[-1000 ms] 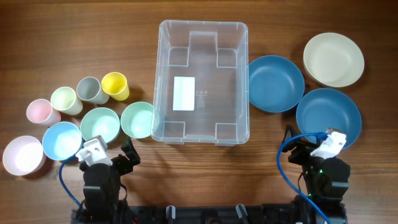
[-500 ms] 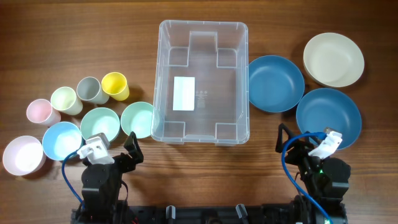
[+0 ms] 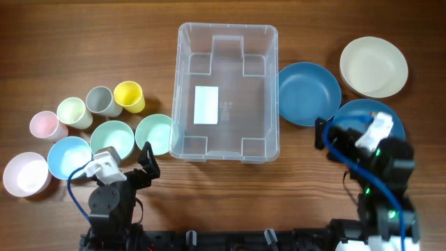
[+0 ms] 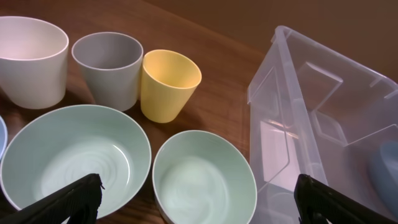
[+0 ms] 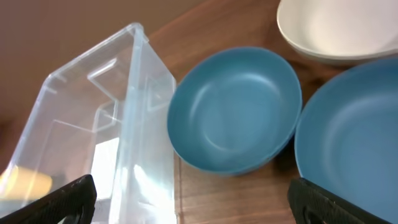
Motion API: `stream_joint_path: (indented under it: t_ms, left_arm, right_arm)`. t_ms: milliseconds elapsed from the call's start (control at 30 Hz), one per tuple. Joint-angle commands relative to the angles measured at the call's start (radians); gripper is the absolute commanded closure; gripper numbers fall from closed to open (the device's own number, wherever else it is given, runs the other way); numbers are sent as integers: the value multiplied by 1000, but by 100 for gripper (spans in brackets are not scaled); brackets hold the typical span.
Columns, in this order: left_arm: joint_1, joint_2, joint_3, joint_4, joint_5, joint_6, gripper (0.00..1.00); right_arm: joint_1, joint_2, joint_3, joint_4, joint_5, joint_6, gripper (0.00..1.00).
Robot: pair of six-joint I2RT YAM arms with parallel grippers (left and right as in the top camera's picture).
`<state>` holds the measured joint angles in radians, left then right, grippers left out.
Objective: Pack container
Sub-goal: 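Reach the right gripper to the rim of the right dark blue bowl and grasp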
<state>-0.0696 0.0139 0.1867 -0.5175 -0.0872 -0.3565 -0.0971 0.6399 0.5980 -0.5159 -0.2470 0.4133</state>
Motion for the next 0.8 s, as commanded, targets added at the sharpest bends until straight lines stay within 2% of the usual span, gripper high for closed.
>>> stream_joint_path:
  t_ms: [0, 200, 433, 533, 633, 767]
  left_arm:
    - [7, -6, -7, 5, 13, 5, 0]
    - [7, -6, -7, 5, 13, 5, 0]
    - [7, -6, -7, -10, 12, 5, 0]
    - [7, -6, -7, -27, 12, 5, 0]
    - [7, -6, -7, -55, 12, 5, 0]
    - [7, -6, -7, -100, 12, 5, 0]
  right_arm:
    - [-8, 165, 188, -73, -11, -23, 1]
    - [-141, 368, 391, -216, 17, -24, 0]
    - [-547, 517, 387, -341, 82, 12, 0]
    - [-651, 599, 356, -336, 102, 60, 0]
    - [-711, 698, 342, -338, 123, 87, 0]
    - [-714, 811, 342, -338, 119, 87, 1]
